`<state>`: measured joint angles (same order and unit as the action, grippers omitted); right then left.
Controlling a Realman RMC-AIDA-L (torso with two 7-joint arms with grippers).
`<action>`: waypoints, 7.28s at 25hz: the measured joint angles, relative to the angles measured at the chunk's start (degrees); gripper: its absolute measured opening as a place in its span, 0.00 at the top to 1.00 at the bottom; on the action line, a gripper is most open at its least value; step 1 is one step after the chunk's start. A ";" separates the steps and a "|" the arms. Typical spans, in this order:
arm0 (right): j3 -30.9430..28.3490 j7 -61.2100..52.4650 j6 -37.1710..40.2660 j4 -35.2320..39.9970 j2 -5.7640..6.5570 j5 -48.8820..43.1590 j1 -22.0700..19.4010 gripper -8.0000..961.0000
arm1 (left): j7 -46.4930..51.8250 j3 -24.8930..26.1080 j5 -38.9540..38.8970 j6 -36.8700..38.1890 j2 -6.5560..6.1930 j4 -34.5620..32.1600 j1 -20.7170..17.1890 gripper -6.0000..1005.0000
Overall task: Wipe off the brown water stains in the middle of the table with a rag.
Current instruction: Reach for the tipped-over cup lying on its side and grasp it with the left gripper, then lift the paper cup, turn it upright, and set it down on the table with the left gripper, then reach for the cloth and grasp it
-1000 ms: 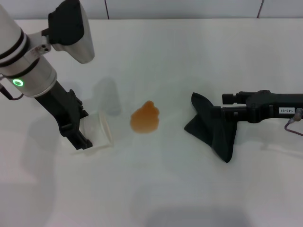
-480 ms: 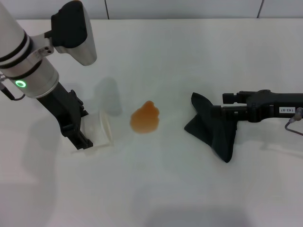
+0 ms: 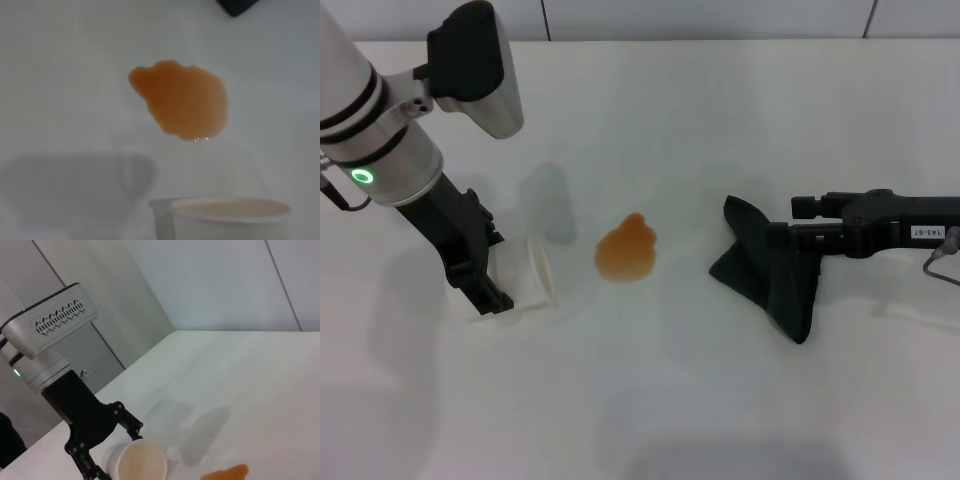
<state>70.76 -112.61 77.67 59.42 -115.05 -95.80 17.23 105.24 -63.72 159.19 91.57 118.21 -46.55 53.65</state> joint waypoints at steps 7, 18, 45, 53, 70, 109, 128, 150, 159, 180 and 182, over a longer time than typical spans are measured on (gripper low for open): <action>-0.01 -0.05 -0.04 0.00 0.00 0.00 0.00 0.14 | 0.03 0.00 0.06 -0.14 0.00 -0.35 -0.04 0.16; -0.01 -0.14 -0.21 0.00 0.00 0.00 0.00 0.14 | 0.06 -0.09 0.07 -0.01 0.00 -0.44 -0.02 0.29; -0.91 -0.32 0.43 0.35 0.17 -0.01 -0.71 0.14 | 1.88 8.28 -23.83 -12.65 0.77 -16.82 -14.27 0.36; -0.89 0.06 0.64 -0.10 0.17 -0.36 -0.70 0.14 | -3.43 8.38 -40.76 -17.95 0.83 -15.22 -21.78 0.36; -0.59 0.85 0.84 -1.59 0.17 -1.48 -0.21 0.14 | -28.84 8.49 -57.70 -20.50 0.96 0.38 -27.48 0.35; 1.24 0.91 -1.22 -2.38 0.00 -3.00 0.55 0.14 | -43.76 7.79 -57.78 -27.92 1.02 11.94 -28.10 0.35; 1.31 0.81 -0.85 -1.93 0.00 -2.99 0.62 0.14 | -43.26 5.82 -57.78 -28.51 1.05 11.25 -28.78 0.34; 2.30 0.46 -0.67 -1.66 0.00 -2.62 0.61 0.14 | -33.67 0.77 -56.97 -26.50 0.99 -1.61 -37.96 0.11; 2.70 0.32 -0.78 -1.58 -0.08 -1.39 0.44 0.14 | -27.33 0.67 -59.00 -21.21 0.89 -16.32 -46.64 0.12; 1.50 -1.28 0.44 0.55 0.08 -0.05 0.72 0.14 | -9.03 16.86 -47.61 6.84 -8.40 -22.54 -27.60 0.12; 1.39 -1.57 0.55 1.02 0.12 -0.28 0.75 0.14 | -7.71 16.89 -44.33 9.58 -9.31 -22.44 -25.43 0.12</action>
<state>72.15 -114.18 78.23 60.44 -114.92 -96.08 17.98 97.54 -46.83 114.86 101.15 108.90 -68.99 28.22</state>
